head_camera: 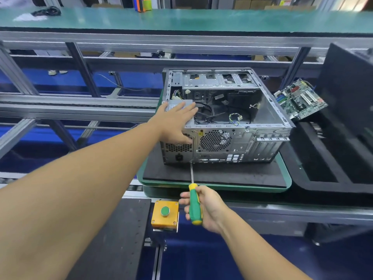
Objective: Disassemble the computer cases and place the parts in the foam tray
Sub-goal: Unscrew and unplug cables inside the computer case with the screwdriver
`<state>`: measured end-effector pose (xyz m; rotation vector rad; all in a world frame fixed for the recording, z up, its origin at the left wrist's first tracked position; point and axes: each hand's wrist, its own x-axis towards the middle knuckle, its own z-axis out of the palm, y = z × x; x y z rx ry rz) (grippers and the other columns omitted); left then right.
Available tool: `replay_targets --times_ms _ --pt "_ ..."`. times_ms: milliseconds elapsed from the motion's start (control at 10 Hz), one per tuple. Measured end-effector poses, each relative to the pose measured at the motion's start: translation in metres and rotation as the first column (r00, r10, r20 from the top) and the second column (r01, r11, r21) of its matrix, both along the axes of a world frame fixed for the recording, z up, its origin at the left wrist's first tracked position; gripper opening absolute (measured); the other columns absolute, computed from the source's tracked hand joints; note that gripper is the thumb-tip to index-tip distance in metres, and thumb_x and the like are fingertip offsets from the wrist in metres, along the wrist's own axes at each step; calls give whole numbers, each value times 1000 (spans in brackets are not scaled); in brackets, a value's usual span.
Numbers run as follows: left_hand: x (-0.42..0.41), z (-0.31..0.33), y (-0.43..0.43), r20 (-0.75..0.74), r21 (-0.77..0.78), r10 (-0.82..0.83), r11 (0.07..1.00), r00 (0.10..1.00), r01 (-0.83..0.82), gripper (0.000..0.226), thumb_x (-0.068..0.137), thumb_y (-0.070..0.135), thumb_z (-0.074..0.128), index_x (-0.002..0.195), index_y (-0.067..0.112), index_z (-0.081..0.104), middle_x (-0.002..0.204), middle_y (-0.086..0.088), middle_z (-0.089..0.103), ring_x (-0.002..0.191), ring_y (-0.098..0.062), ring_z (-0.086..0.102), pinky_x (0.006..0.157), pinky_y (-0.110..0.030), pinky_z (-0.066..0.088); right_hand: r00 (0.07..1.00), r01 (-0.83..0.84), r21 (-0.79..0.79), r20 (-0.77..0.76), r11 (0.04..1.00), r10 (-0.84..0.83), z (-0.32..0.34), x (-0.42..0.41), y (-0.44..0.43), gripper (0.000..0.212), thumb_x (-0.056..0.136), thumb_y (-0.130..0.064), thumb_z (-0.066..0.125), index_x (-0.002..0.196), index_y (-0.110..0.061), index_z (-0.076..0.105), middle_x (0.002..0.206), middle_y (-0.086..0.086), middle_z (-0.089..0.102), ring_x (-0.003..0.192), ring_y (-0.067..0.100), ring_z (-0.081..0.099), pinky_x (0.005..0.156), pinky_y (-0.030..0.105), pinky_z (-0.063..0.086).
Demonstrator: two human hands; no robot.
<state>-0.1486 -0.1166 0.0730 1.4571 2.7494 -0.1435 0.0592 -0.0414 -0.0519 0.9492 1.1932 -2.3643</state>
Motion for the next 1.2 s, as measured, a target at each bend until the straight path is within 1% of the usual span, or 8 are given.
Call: replay_targets --times_ms 100,200,400,600,700,900,1100,1200 --pt "0 0 0 2 11 -1 1000 1000 1 104 86 66 57 159 27 -5 165 13 -14 154 -15 -6 121 -58 -4 997 64 95 -37 993 -60 -4 2 -3 16 103 -22 51 101 -7 56 78 9 66 58 19 58 53 32 53" --pt "0 0 -1 0 13 -3 1000 1000 3 104 86 66 58 159 27 -5 165 12 -14 154 -15 -5 121 -58 -3 998 62 224 -24 973 -58 -7 2 -7 16 99 -23 62 100 -11 51 85 8 60 58 19 64 56 36 58" --pt "-3 -2 0 0 15 -4 1000 1000 4 104 85 68 57 159 28 -6 165 13 -14 153 -14 -6 121 -59 -3 1000 24 6 11 1000 -24 1 -1 -6 37 101 -29 42 109 1 61 80 14 69 57 21 56 55 33 50" --pt "-3 -3 -1 -8 24 -6 1000 1000 6 105 85 68 57 159 28 -5 165 12 -14 153 -14 -7 121 -58 -4 996 78 115 -49 990 -73 -5 3 -9 12 101 -18 57 104 -7 53 86 12 62 61 23 62 56 38 56" --pt "-2 -2 -1 -18 16 -7 1000 1000 8 104 85 69 56 159 28 -6 165 12 -14 153 -15 -7 121 -59 -3 996 85 145 -31 986 -81 -7 3 -9 17 99 -21 62 101 -9 50 82 10 59 52 18 57 49 31 51" --pt "-1 -2 0 -23 8 -9 1000 1000 9 104 86 70 55 159 28 -7 165 12 -15 153 -15 -7 121 -59 -2 998 56 8 -2 998 -56 -1 2 -6 38 102 -24 38 116 3 60 83 16 70 59 22 56 58 33 51" --pt "-1 -3 -1 -27 11 -6 1000 1000 6 104 85 70 54 159 28 -6 165 12 -15 153 -14 -7 121 -58 -2 996 72 152 -56 986 -64 -2 3 -5 19 99 -18 61 109 -6 52 85 12 61 64 24 67 60 39 59" --pt "-1 -3 -1 -27 14 -9 1000 1000 9 104 85 70 54 159 28 -6 165 13 -15 153 -14 -7 121 -58 -2 995 93 128 -39 987 -89 0 2 -4 26 96 -22 65 111 -6 50 82 10 57 54 17 59 50 31 52"
